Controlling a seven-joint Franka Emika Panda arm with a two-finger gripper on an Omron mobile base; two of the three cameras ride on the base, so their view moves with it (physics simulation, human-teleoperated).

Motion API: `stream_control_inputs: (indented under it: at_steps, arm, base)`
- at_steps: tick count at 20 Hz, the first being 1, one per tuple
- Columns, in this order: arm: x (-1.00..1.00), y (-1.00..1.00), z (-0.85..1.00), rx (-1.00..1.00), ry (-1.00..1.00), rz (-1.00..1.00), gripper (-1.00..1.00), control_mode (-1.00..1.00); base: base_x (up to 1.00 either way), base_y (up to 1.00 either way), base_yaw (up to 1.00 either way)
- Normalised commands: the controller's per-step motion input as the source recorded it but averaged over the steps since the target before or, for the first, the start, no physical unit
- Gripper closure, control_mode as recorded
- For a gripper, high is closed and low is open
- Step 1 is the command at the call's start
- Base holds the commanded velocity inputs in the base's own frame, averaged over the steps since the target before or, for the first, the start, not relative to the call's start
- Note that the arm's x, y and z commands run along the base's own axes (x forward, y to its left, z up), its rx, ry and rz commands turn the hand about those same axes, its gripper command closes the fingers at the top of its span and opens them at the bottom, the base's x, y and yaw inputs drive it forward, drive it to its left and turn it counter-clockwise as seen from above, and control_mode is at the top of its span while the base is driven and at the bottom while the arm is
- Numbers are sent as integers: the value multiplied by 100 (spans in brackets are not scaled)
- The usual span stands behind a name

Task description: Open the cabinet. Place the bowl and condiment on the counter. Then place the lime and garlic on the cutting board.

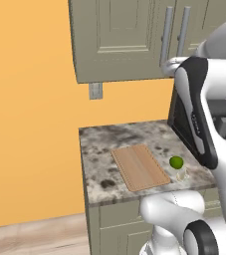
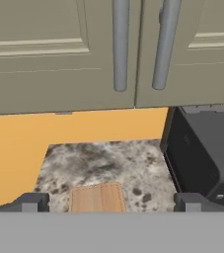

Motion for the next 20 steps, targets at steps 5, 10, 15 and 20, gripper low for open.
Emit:
stream_control_inputs:
  at_steps: [5,10,15,20]
  arm:
    - [18,0,11,0,0,0,-100,-100]
    - [27,0,1,1,0,0,-100,-100]
    - [48,0,0,4,-4,0,-100,-100]
    - [42,0,3,7,-6,0,-100,-100]
  base:
    - [0,0,0]
    - [0,0,0]
    - [0,0,0]
    - [0,0,0]
